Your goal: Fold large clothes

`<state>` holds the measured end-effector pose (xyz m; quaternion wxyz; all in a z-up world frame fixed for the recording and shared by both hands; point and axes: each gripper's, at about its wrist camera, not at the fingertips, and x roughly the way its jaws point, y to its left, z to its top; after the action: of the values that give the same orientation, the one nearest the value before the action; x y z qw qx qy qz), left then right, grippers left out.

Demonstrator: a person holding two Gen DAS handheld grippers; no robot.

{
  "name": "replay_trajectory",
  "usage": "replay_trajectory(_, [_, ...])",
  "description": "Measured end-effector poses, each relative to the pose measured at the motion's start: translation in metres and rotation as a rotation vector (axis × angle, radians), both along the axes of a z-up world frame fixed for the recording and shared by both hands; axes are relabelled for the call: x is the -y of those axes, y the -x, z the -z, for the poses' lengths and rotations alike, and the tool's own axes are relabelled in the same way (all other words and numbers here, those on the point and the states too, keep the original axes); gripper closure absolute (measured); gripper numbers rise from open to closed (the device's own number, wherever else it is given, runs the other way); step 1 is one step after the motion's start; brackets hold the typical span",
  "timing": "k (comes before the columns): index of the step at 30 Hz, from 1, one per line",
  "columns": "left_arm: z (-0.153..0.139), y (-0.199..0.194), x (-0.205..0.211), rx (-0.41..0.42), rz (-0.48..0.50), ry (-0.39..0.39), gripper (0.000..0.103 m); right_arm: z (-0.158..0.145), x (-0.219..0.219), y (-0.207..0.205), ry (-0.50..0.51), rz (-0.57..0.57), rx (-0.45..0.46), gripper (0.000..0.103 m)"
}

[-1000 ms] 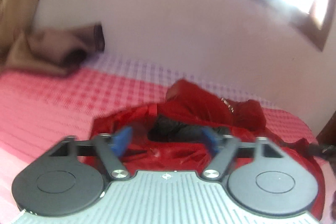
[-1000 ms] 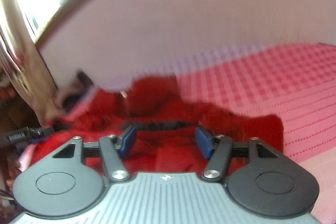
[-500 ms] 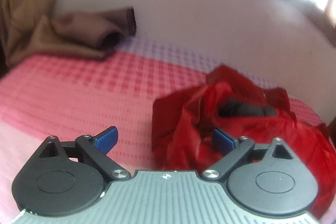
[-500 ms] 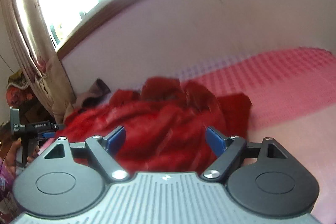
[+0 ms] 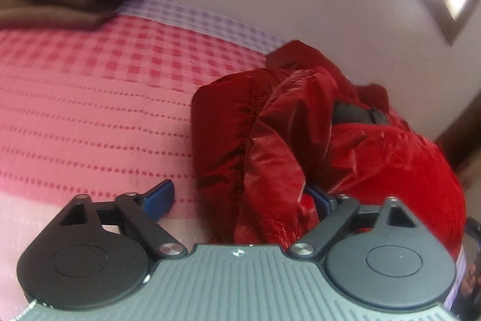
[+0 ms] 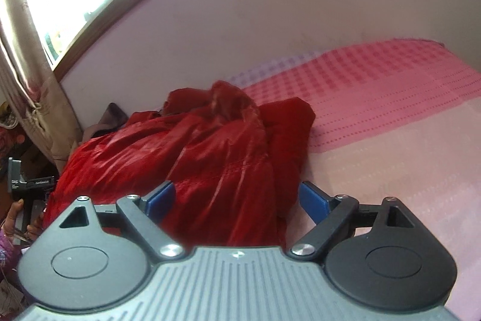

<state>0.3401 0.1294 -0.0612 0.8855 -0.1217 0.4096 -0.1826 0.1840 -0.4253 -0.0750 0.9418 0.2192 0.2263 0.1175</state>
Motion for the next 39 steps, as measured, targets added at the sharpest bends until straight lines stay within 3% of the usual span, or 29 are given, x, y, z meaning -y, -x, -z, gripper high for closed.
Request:
replay_trajectory(2, [-0.002, -0.004, 0.0, 0.004, 0.065, 0.01, 0.033, 0.004, -0.001, -0.004, -0.016, -0.006, -0.013, 0.013])
replay_trajectory(6, [-0.004, -0.007, 0.0, 0.02, 0.139, 0.01, 0.036, 0.01, -0.004, -0.009, -0.016, -0.012, -0.032, 0.013])
replay_trajectory(10, [0.002, -0.011, -0.007, 0.031, 0.146, -0.001, 0.014, 0.012, -0.004, -0.011, -0.029, -0.01, -0.03, 0.013])
replay_trajectory(13, [0.005, -0.012, -0.01, 0.034, 0.16, 0.038, 0.014, 0.013, -0.005, -0.014, -0.034, -0.018, -0.033, 0.013])
replay_trajectory(15, [0.006, -0.014, -0.008, 0.039, 0.164, 0.052, 0.021, 0.015, -0.005, -0.016, -0.045, -0.021, -0.041, 0.013])
replay_trajectory(16, [0.006, -0.014, -0.008, 0.036, 0.176, 0.081, 0.04, 0.016, -0.005, -0.017, -0.055, -0.017, -0.044, 0.013])
replay_trajectory(17, [0.007, -0.012, -0.008, 0.038, 0.183, 0.112, 0.049, 0.018, -0.003, -0.017, -0.07, -0.009, -0.047, 0.013])
replay_trajectory(20, [0.007, 0.001, -0.007, 0.082, 0.147, 0.132, 0.06, 0.022, 0.003, -0.018, -0.117, 0.016, -0.055, 0.013])
replay_trajectory(24, [0.01, 0.016, -0.014, 0.09, 0.087, 0.198, 0.067, 0.027, 0.009, -0.024, -0.148, 0.029, -0.08, 0.01])
replay_trajectory(29, [0.006, 0.034, -0.017, 0.101, 0.074, 0.211, 0.071, 0.034, 0.016, -0.038, -0.201, 0.003, -0.117, 0.009])
replay_trajectory(34, [0.005, 0.032, -0.02, 0.094, 0.094, 0.195, 0.064, 0.041, 0.016, -0.047, -0.241, -0.021, -0.132, 0.01])
replay_trajectory(35, [0.005, 0.031, -0.018, 0.094, 0.105, 0.177, 0.055, 0.04, 0.014, -0.048, -0.23, -0.02, -0.13, 0.016])
replay_trajectory(36, [0.005, 0.029, -0.015, 0.094, 0.105, 0.146, 0.047, 0.04, 0.012, -0.047, -0.223, -0.028, -0.13, 0.03])
replay_trajectory(37, [0.005, 0.027, -0.013, 0.092, 0.094, 0.114, 0.027, 0.04, 0.01, -0.048, -0.216, -0.044, -0.134, 0.032])
replay_trajectory(38, [0.008, 0.025, -0.013, 0.083, 0.076, 0.101, 0.017, 0.039, 0.007, -0.048, -0.198, -0.048, -0.14, 0.034])
replay_trajectory(39, [0.01, 0.024, -0.014, 0.081, 0.081, 0.119, 0.017, 0.038, 0.004, -0.047, -0.177, -0.052, -0.135, 0.038])
